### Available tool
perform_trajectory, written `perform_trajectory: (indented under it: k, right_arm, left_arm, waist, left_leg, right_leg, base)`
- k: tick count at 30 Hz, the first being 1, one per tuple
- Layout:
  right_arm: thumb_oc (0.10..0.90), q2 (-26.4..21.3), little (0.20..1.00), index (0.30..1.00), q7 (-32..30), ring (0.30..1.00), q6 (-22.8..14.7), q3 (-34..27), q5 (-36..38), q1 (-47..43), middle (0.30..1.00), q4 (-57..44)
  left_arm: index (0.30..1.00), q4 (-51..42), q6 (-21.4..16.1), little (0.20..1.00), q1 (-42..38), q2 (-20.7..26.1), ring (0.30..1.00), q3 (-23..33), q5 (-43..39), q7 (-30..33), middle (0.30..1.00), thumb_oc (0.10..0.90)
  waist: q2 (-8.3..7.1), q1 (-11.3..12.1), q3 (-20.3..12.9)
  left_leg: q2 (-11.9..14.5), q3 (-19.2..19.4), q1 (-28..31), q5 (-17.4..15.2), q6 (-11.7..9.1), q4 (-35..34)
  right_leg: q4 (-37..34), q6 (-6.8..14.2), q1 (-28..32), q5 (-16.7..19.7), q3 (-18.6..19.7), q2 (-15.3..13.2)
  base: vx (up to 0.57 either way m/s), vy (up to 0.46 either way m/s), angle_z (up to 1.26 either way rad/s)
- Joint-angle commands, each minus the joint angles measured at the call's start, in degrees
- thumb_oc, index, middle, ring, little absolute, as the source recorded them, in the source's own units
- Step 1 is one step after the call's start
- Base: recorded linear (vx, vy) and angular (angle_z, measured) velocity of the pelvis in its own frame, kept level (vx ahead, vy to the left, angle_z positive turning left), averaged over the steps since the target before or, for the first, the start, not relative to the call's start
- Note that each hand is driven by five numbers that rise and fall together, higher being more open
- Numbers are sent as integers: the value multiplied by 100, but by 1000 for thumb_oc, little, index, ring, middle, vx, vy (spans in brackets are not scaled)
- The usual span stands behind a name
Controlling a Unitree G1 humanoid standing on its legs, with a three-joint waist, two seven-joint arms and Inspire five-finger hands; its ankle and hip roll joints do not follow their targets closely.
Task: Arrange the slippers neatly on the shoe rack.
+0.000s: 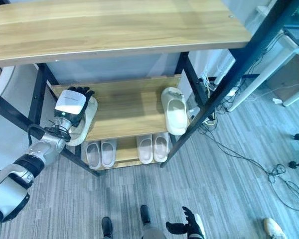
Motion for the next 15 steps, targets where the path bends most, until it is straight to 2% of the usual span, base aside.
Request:
perform_trajectory:
  k: [1, 5, 8, 10, 12, 15]
  right_arm:
    - [800, -234, 900, 900, -248, 900, -190, -191, 23, 41, 900, -287]
    - [800, -212, 900, 900, -226, 900, -179, -210, 29, 85, 900, -350]
    - [800, -155, 900, 900, -234, 900, -130, -188, -7, 141, 900, -408]
    - [800, -148, 900, 900, -240, 900, -117, -185, -9, 148, 900, -414]
    - [800, -131, 900, 900, -280, 900, -98, -188, -48, 80, 900, -462]
    - [800, -138, 900, 900, -315, 900, -84, -227, -62, 34, 900, -522]
  left_arm:
    - [300, 470, 128, 300, -1342, -142, 300, 226, -324, 417, 300, 400]
    - [300, 283, -6, 300, -1107, -302, 300, 394, -502, 376, 300, 400]
    - [300, -189, -229, 300, -616, -625, 300, 890, -1100, 598, 300, 400]
    - [300, -276, -251, 300, -507, -674, 300, 949, -1155, 638, 300, 400]
    - [300, -746, -379, 300, -174, -862, 300, 1160, -1411, 736, 300, 400]
    - [300, -1288, -543, 300, 117, -829, 300, 1369, -1653, 728, 300, 400]
  waist:
    - [80, 31, -44]
    - [75, 41, -52]
    - [71, 62, -59]
    - [75, 62, -55]
    - [78, 98, -49]
    - [95, 120, -35]
  left_leg:
    - [-222, -77, -41, -476, 28, 17]
    - [-224, -67, 2, -493, 29, 17]
    - [-216, -63, 145, -520, 19, 17]
    - [-216, -63, 190, -529, 18, 17]
    - [-211, -79, 350, -550, 12, 17]
    - [-207, -108, 514, -571, 5, 17]
  right_leg:
    - [31, 421, 67, -611, -64, 4]
    - [31, 411, 96, -638, -71, 5]
    - [31, 376, 230, -702, -76, 8]
    - [31, 371, 275, -716, -73, 11]
    - [31, 340, 463, -773, -85, 26]
    - [31, 317, 636, -822, -115, 40]
  base:
    - [0, 0, 0]
    - [0, 0, 0]
    - [12, -40, -2]
    - [4, -18, 0]
    - [15, -79, -1]
    - [8, -83, -1]
